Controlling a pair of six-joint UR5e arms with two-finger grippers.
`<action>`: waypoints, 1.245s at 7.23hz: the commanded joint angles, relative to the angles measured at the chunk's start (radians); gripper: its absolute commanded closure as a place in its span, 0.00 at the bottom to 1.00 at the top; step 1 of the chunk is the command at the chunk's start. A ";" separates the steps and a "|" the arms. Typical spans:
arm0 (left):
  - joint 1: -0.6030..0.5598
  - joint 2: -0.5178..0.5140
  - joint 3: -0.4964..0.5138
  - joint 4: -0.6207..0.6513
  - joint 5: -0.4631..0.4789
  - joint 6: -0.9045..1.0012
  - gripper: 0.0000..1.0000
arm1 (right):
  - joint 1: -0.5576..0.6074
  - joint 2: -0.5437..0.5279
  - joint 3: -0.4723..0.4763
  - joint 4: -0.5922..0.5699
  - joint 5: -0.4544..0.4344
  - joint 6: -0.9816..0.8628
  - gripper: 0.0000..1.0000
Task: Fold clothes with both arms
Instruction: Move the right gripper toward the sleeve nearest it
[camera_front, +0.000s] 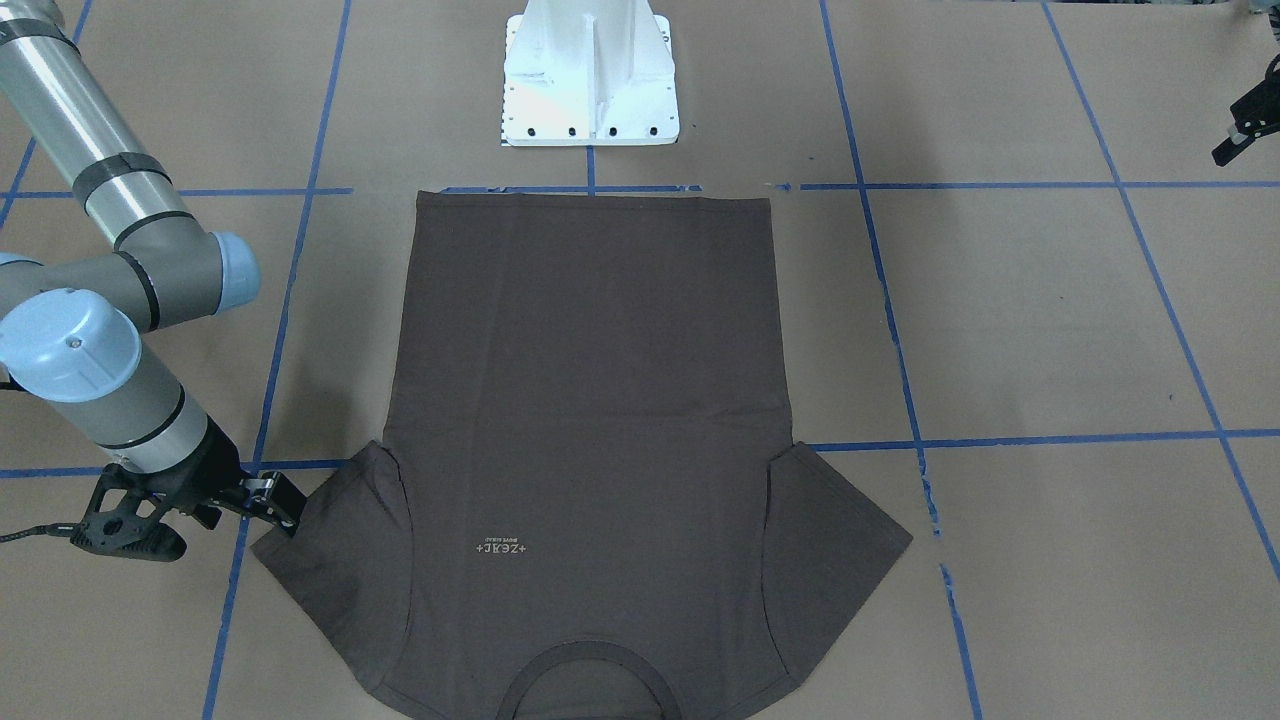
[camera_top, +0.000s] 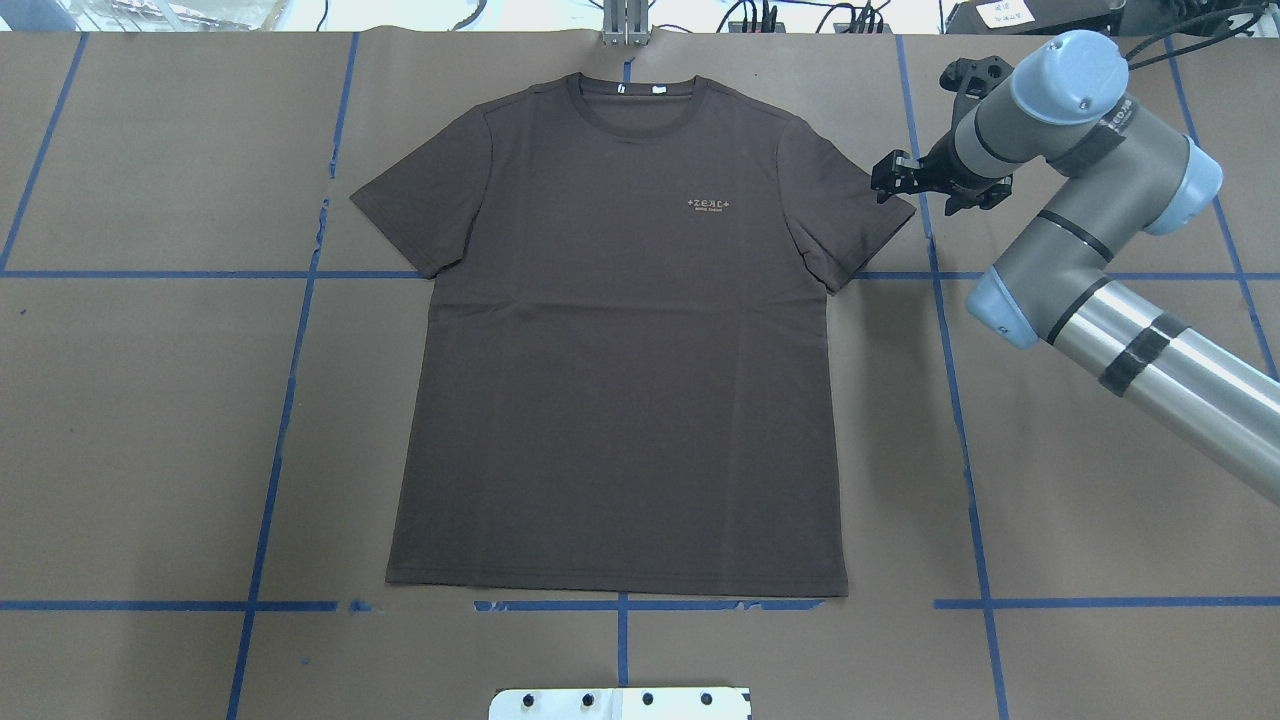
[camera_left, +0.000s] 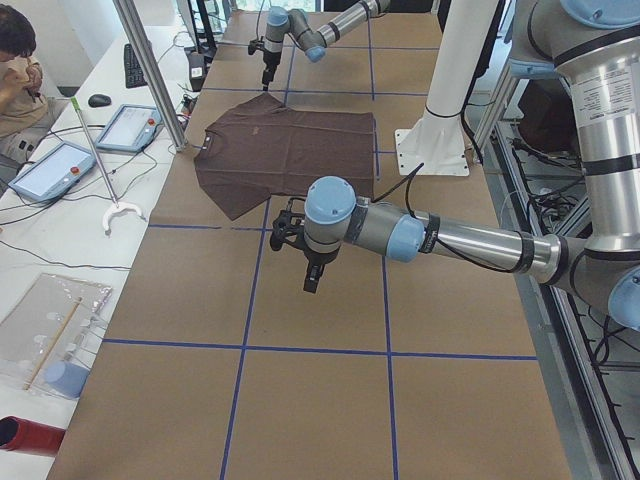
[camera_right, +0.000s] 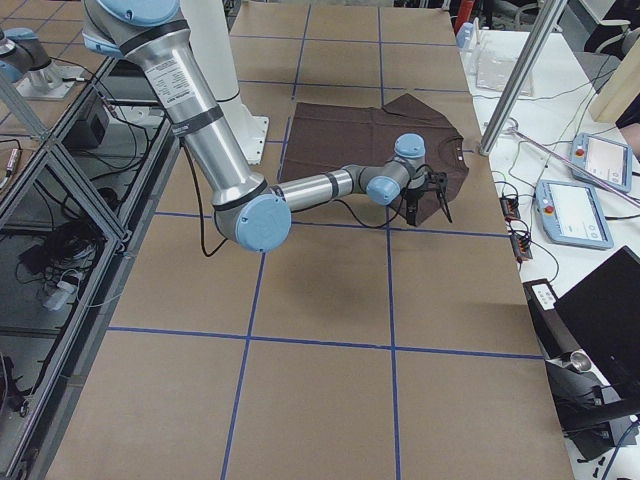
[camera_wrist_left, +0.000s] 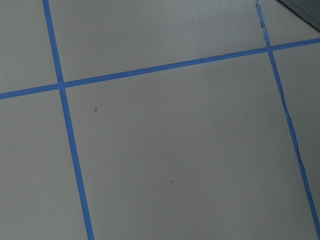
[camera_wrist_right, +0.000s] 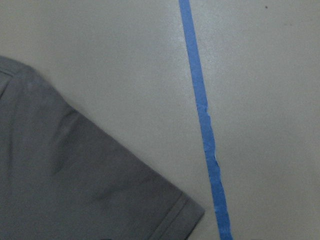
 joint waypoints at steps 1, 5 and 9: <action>0.000 0.000 -0.001 -0.003 0.000 0.000 0.00 | -0.006 0.036 -0.073 0.011 -0.012 0.003 0.11; 0.000 0.000 -0.002 -0.004 0.000 0.000 0.00 | -0.012 0.053 -0.104 0.008 -0.014 0.003 0.60; 0.000 0.000 -0.004 -0.006 -0.002 0.002 0.00 | -0.012 0.076 -0.090 0.004 -0.006 0.012 1.00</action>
